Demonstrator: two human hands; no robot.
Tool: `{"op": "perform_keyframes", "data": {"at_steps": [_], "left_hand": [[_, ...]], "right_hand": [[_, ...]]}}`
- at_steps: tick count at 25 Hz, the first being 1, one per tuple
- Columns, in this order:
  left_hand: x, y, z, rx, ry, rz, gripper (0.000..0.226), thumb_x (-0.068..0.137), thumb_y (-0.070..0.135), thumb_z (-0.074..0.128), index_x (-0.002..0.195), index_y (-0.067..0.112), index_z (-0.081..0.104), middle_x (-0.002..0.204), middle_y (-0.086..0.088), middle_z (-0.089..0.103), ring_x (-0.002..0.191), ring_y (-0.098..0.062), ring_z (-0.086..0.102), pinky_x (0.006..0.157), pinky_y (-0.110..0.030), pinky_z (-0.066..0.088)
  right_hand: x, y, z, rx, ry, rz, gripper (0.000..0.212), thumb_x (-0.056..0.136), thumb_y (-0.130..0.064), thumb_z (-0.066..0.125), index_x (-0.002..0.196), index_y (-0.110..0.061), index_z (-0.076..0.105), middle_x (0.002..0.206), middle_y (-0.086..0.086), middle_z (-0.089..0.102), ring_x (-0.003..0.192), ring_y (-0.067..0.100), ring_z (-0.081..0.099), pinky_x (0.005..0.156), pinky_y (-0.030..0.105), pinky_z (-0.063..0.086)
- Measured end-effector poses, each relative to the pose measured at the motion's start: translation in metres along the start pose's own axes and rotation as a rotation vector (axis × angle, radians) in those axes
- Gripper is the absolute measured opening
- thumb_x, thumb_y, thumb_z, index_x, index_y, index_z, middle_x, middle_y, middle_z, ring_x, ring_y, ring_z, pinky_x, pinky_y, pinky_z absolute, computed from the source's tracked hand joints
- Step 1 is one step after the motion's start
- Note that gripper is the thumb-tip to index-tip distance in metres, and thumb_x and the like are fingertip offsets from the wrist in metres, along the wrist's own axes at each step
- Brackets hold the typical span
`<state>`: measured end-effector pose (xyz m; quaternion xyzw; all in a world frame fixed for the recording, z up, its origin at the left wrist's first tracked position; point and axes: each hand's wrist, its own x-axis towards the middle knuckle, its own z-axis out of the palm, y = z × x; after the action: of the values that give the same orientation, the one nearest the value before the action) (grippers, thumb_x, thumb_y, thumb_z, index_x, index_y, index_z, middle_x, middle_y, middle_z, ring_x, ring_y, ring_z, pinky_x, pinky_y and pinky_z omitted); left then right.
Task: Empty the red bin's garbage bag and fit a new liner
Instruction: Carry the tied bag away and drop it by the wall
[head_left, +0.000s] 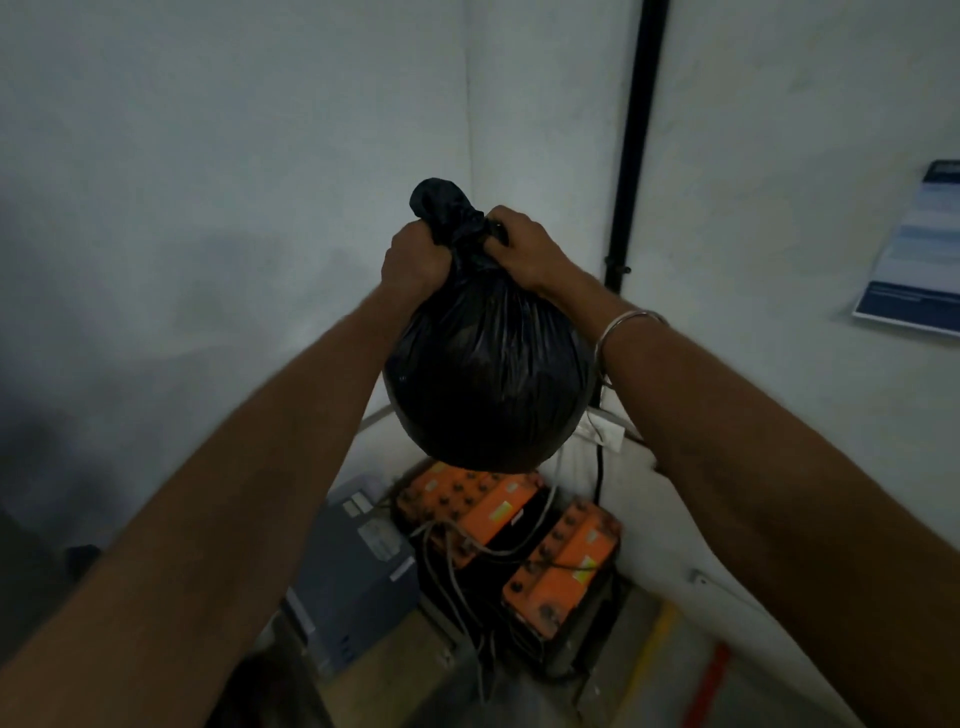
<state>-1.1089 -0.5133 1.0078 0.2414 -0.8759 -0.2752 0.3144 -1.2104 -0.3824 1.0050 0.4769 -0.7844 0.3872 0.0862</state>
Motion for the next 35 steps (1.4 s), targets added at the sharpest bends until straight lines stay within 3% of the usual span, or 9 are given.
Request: {"op": "perform_keyframes", "data": {"at_steps": [9, 15, 16, 18, 19, 21, 27, 32, 35], "left_hand": [[-0.055, -0.084, 0.139, 0.014, -0.217, -0.152, 0.027, 0.085, 0.004, 0.045, 0.062, 0.017, 0.038, 0.063, 0.006, 0.043, 0.055, -0.004, 0.039, 0.053, -0.024, 0.031], [-0.123, -0.174, 0.241, 0.039, -0.364, -0.32, 0.04, 0.09, 0.003, 0.044, 0.057, 0.019, 0.029, 0.061, 0.004, 0.037, 0.066, -0.016, 0.045, 0.048, -0.022, 0.027], [-0.135, -0.19, 0.258, 0.053, -0.382, -0.348, 0.04, 0.091, 0.002, 0.044, 0.057, 0.018, 0.029, 0.061, 0.003, 0.038, 0.072, -0.018, 0.046, 0.049, -0.024, 0.029], [-0.161, -0.217, 0.287, 0.096, -0.401, -0.402, 0.026, 0.092, 0.004, 0.046, 0.067, 0.011, 0.047, 0.072, -0.009, 0.052, 0.085, -0.02, 0.053, 0.066, -0.031, 0.046], [-0.173, -0.236, 0.306, 0.091, -0.409, -0.416, 0.013, 0.091, 0.004, 0.047, 0.084, 0.004, 0.059, 0.089, -0.018, 0.061, 0.097, -0.023, 0.058, 0.082, -0.036, 0.05], [-0.2, -0.275, 0.352, 0.108, -0.428, -0.469, 0.034, 0.089, 0.004, 0.051, 0.12, -0.007, 0.058, 0.123, -0.026, 0.061, 0.118, -0.034, 0.058, 0.1, -0.039, 0.045], [-0.285, -0.386, 0.467, 0.093, -0.497, -0.597, 0.04, 0.092, 0.006, 0.049, 0.13, -0.006, 0.051, 0.134, -0.024, 0.055, 0.124, -0.036, 0.053, 0.1, -0.035, 0.042], [-0.378, -0.48, 0.563, 0.048, -0.555, -0.693, 0.031, 0.093, 0.006, 0.049, 0.119, -0.01, 0.055, 0.126, -0.024, 0.059, 0.118, -0.032, 0.056, 0.095, -0.034, 0.043], [-0.431, -0.523, 0.599, 0.026, -0.522, -0.709, 0.037, 0.091, 0.001, 0.047, 0.125, -0.012, 0.053, 0.13, -0.024, 0.056, 0.122, -0.033, 0.053, 0.103, -0.03, 0.035]], "right_hand": [[-0.088, 0.118, 0.089, 0.07, -0.16, 0.176, 0.008, 0.099, -0.025, 0.048, 0.092, -0.021, 0.047, 0.085, -0.006, 0.053, 0.08, 0.012, 0.051, 0.068, 0.028, 0.037], [-0.171, 0.198, 0.191, 0.175, -0.298, 0.294, 0.009, 0.101, -0.021, 0.048, 0.096, -0.014, 0.051, 0.094, 0.005, 0.059, 0.088, 0.016, 0.055, 0.077, 0.032, 0.043], [-0.186, 0.211, 0.209, 0.185, -0.318, 0.304, 0.006, 0.101, -0.02, 0.048, 0.101, -0.016, 0.052, 0.1, 0.005, 0.059, 0.093, 0.015, 0.055, 0.083, 0.033, 0.046], [-0.214, 0.236, 0.243, 0.168, -0.345, 0.309, 0.025, 0.101, -0.017, 0.047, 0.124, -0.012, 0.056, 0.126, 0.006, 0.059, 0.116, 0.016, 0.053, 0.105, 0.034, 0.042], [-0.229, 0.25, 0.261, 0.165, -0.363, 0.319, 0.033, 0.101, -0.015, 0.047, 0.132, -0.007, 0.053, 0.134, 0.01, 0.057, 0.122, 0.016, 0.051, 0.109, 0.034, 0.038], [-0.264, 0.284, 0.303, 0.147, -0.389, 0.364, 0.035, 0.1, -0.015, 0.049, 0.132, -0.003, 0.053, 0.131, 0.015, 0.058, 0.117, 0.016, 0.052, 0.102, 0.03, 0.04], [-0.361, 0.368, 0.418, 0.106, -0.469, 0.452, 0.031, 0.1, -0.021, 0.05, 0.126, -0.004, 0.054, 0.121, 0.016, 0.057, 0.113, 0.024, 0.054, 0.079, 0.021, 0.03], [-0.466, 0.436, 0.52, 0.11, -0.511, 0.506, 0.031, 0.099, -0.02, 0.052, 0.125, -0.003, 0.054, 0.119, 0.018, 0.058, 0.114, 0.028, 0.055, 0.094, 0.034, 0.041], [-0.518, 0.462, 0.577, 0.064, -0.486, 0.481, 0.029, 0.099, -0.025, 0.051, 0.12, -0.005, 0.056, 0.112, 0.016, 0.059, 0.105, 0.028, 0.058, 0.087, 0.037, 0.045]]}}
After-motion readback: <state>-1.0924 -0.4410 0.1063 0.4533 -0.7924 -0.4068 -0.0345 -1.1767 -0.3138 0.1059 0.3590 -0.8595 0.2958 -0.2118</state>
